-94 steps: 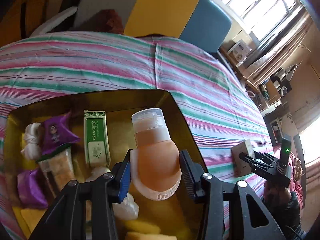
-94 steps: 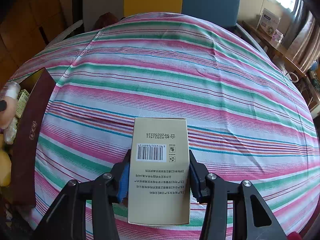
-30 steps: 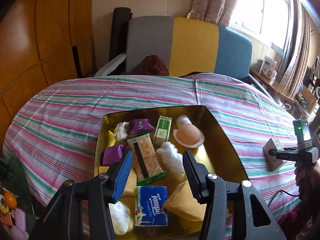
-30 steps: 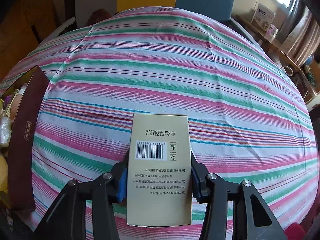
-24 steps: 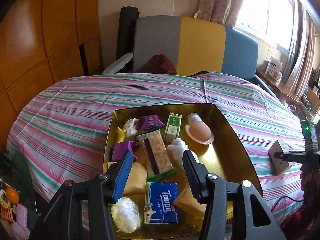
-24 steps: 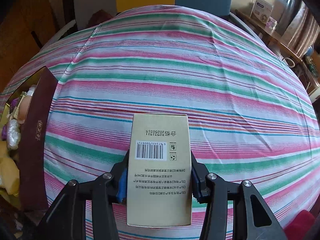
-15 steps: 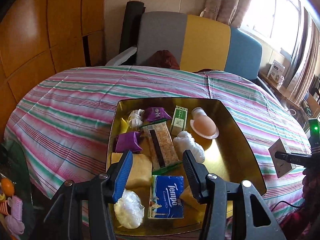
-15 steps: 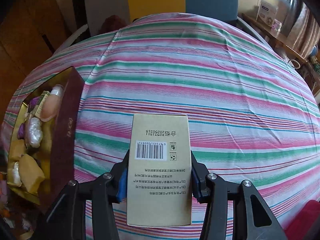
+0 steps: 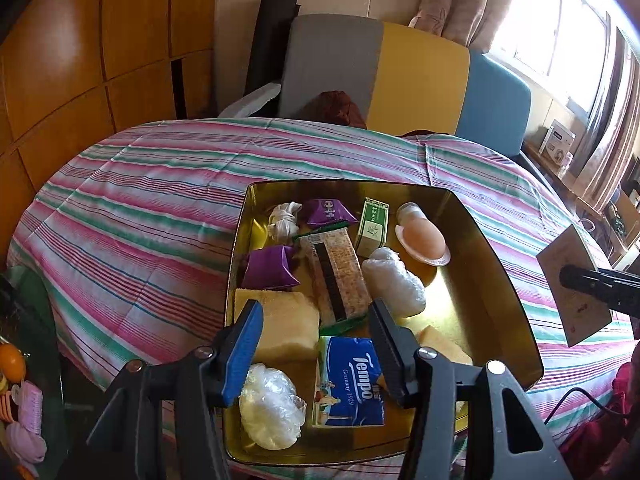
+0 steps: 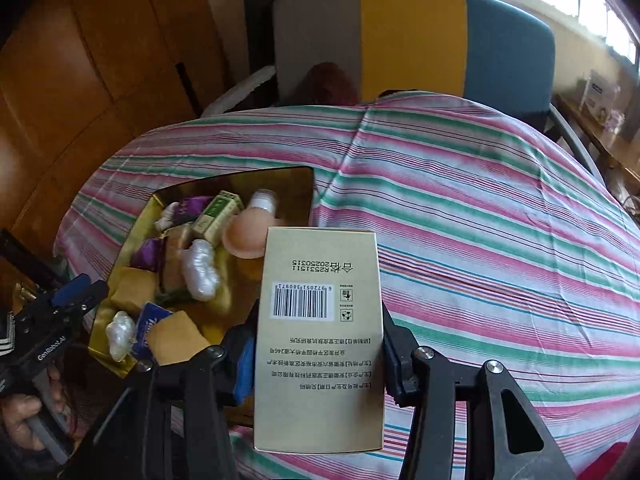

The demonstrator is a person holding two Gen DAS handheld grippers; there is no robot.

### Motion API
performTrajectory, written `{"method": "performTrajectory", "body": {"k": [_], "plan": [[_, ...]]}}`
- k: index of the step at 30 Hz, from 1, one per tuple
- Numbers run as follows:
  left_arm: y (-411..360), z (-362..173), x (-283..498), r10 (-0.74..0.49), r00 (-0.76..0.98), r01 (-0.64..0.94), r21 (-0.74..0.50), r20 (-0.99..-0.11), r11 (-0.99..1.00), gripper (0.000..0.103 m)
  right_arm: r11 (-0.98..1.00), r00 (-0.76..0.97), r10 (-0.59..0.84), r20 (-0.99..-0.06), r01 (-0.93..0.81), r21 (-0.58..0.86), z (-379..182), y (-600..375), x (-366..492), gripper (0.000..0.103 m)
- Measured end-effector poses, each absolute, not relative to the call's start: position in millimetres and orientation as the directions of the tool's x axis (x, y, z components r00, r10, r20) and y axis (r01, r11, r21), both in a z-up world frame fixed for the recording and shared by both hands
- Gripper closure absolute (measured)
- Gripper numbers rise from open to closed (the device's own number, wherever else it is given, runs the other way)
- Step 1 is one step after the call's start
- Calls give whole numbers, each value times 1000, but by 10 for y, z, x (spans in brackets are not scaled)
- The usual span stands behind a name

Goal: Organize objects
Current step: 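Carry the cream box into the gold tray and open the right tool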

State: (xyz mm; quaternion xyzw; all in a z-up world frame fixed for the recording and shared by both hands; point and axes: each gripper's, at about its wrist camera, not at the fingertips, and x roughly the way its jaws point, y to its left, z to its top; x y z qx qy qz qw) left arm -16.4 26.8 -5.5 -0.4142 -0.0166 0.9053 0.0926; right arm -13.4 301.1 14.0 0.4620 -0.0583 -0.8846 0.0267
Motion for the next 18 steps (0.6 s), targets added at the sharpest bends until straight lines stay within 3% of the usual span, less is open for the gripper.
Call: {"method": "performTrajectory", "body": {"k": [7, 18], "plan": [[168, -46, -151, 190, -639, -145, -126, -745, -981, 48, -988, -543, -154, -826, 105, 115, 114, 2508, -299, 52], [-43, -91, -172, 197, -631, -115, -161, -750, -980, 48, -987, -452, -108, -885, 154, 42, -258, 2202, -582, 52]]}}
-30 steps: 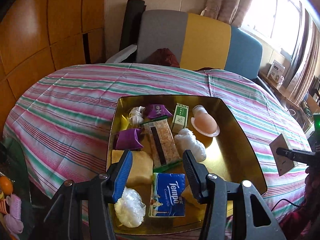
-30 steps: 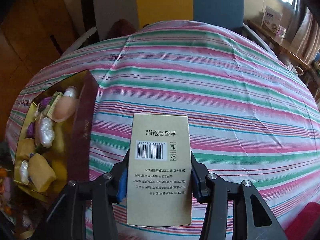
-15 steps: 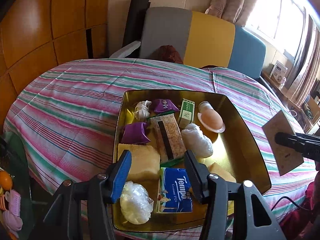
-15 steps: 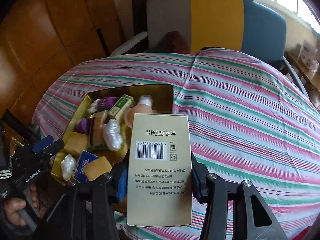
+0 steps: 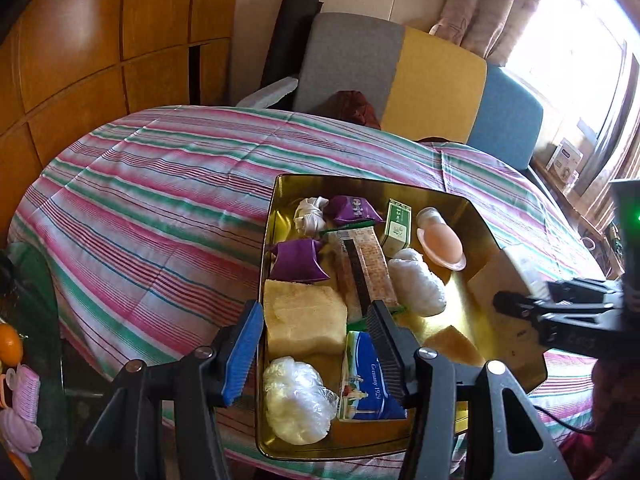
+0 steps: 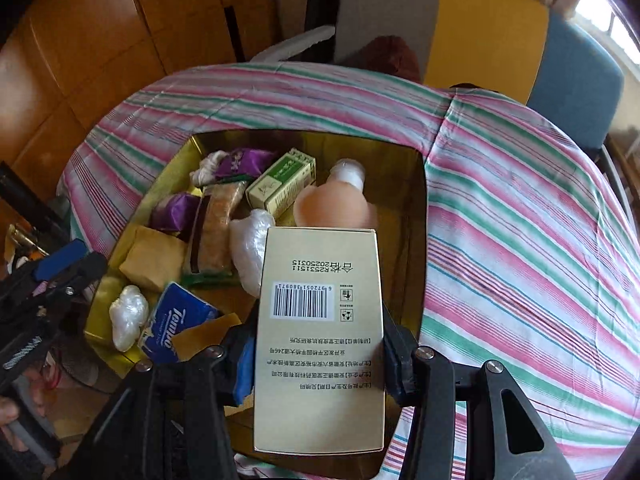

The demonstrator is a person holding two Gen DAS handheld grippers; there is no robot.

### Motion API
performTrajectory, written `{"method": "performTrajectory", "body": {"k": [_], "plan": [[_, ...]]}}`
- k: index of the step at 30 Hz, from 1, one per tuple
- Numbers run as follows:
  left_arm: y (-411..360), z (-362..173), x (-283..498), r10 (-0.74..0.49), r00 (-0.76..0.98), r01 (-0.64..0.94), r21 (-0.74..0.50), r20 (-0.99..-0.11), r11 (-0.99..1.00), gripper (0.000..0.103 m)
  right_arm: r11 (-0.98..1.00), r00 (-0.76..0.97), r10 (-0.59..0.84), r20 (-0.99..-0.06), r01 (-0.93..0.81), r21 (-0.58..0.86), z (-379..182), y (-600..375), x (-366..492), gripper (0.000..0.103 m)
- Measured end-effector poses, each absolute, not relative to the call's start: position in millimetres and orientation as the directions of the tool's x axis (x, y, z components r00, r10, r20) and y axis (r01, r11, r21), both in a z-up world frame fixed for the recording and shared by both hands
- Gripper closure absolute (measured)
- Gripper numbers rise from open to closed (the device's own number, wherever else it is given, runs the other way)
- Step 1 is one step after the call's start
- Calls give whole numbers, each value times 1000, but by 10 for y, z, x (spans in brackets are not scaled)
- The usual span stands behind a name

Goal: Organize objects
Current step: 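Carry the cream box into the gold tray and open the right tool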

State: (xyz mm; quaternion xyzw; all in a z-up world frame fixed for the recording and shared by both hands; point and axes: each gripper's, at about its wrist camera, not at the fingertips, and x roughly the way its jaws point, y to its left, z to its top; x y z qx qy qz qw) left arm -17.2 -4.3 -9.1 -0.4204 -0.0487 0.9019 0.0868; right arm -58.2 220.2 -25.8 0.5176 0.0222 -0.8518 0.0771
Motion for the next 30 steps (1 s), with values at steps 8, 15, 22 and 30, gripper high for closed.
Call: {"method": "performTrajectory", "body": {"k": [8, 15, 22, 30], "plan": [[-73, -130, -210, 199, -620, -105, -172, -759, -980, 43, -987, -412, -71, -908, 160, 4, -560, 2113, -710, 53], [-72, -157, -222, 194, -616, -103, -166, -764, -981, 42, -985, -401, -49, -915, 171, -22, -732, 2034, -777, 53], [-48, -114, -193, 181, -632, -107, -146, -754, -983, 36, -986, -421, -55, -905, 168, -18, -714, 2036, -724, 52], [-21, 136, -34, 129, -738, -90, -92, -663, -992, 36, -988, -521, -64, -851, 150, -18, -443, 2034, -471, 26]]}}
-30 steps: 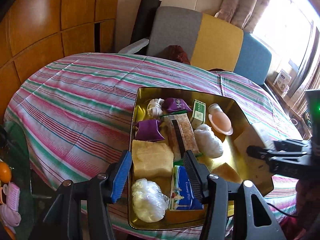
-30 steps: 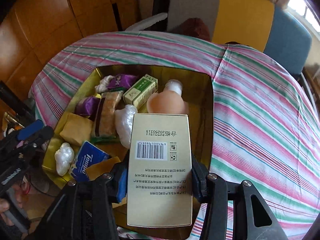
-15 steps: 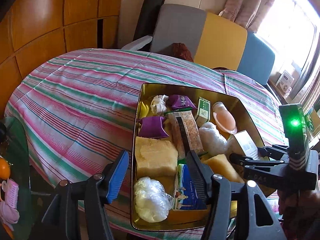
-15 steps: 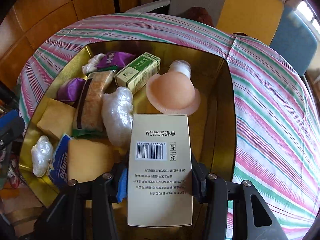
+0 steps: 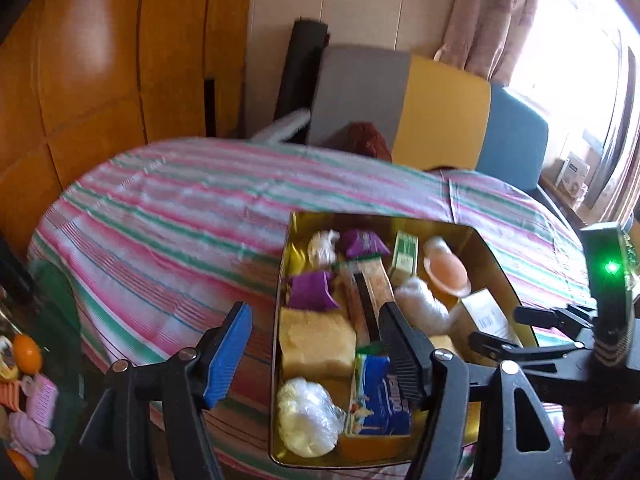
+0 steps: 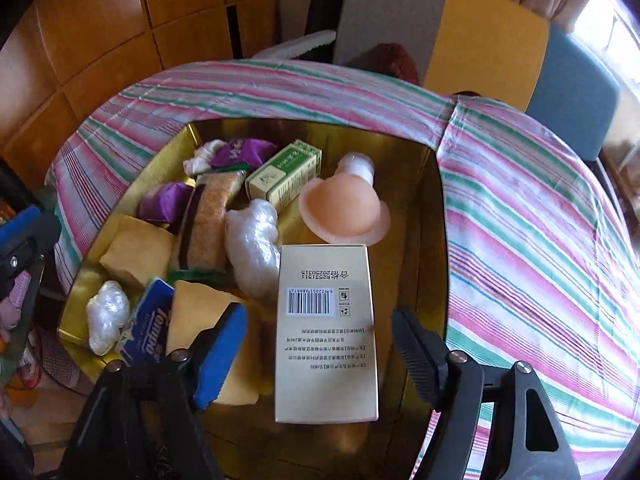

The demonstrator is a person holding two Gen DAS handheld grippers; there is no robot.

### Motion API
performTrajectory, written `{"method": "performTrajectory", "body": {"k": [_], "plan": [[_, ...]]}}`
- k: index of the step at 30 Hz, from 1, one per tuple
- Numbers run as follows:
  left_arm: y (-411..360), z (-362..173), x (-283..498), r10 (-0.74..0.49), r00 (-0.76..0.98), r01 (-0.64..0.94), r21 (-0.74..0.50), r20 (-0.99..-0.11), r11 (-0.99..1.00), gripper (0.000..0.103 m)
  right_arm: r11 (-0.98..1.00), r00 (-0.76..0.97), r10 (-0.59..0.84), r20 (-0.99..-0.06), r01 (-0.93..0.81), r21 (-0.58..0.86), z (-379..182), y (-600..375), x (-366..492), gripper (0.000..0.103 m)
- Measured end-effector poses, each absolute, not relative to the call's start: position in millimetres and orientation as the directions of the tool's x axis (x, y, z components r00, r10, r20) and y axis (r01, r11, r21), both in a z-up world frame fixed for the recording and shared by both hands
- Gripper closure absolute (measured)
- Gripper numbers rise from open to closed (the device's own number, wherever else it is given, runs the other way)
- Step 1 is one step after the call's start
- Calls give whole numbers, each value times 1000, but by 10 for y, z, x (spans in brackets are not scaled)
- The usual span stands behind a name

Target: Organize objects

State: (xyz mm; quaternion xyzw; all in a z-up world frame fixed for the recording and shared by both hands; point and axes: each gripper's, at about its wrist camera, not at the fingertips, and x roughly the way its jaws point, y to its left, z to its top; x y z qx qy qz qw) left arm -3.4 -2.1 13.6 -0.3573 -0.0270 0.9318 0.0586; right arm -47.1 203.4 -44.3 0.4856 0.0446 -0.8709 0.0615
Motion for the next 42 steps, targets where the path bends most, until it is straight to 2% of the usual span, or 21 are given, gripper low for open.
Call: {"method": "performTrajectory", "body": {"k": [4, 8, 12, 16, 21, 31, 37, 42], "plan": [[47, 270, 44, 110, -769, -94, -58, -630, -994, 36, -996, -598, -32, -801, 85, -24, -265, 2061, -296, 17], [100, 394, 191, 87, -804, -83, -33, -588, -996, 36, -998, -693, 5, -721, 37, -42, -92, 2050, -9, 0], [160, 428, 281, 64, -800, -60, -26, -597, -998, 35, -999, -751, 21, -660, 10, -43, 23, 2002, 231, 0], [206, 401, 353, 22, -796, -34, 8, -605, -999, 35, -999, -762, 32, -647, -26, -19, 56, 2021, 356, 0], [181, 331, 377, 31, -780, -29, -12, -625, -999, 35, -998, -769, 53, -637, -63, -7, 63, 2051, 424, 0], [141, 302, 384, 36, -777, -23, -30, -628, -999, 35, -998, -761, 51, -647, -56, -13, 24, 2008, 409, 0], [141, 323, 407, 13, -804, -15, -2, -594, -1000, 36, -999, -748, 44, -662, -41, -19, -26, 1964, 376, 0], [101, 279, 333, 23, -777, -16, -17, -630, -1000, 36, -1000, -742, 30, -670, -26, -16, -55, 1948, 353, 0]]}}
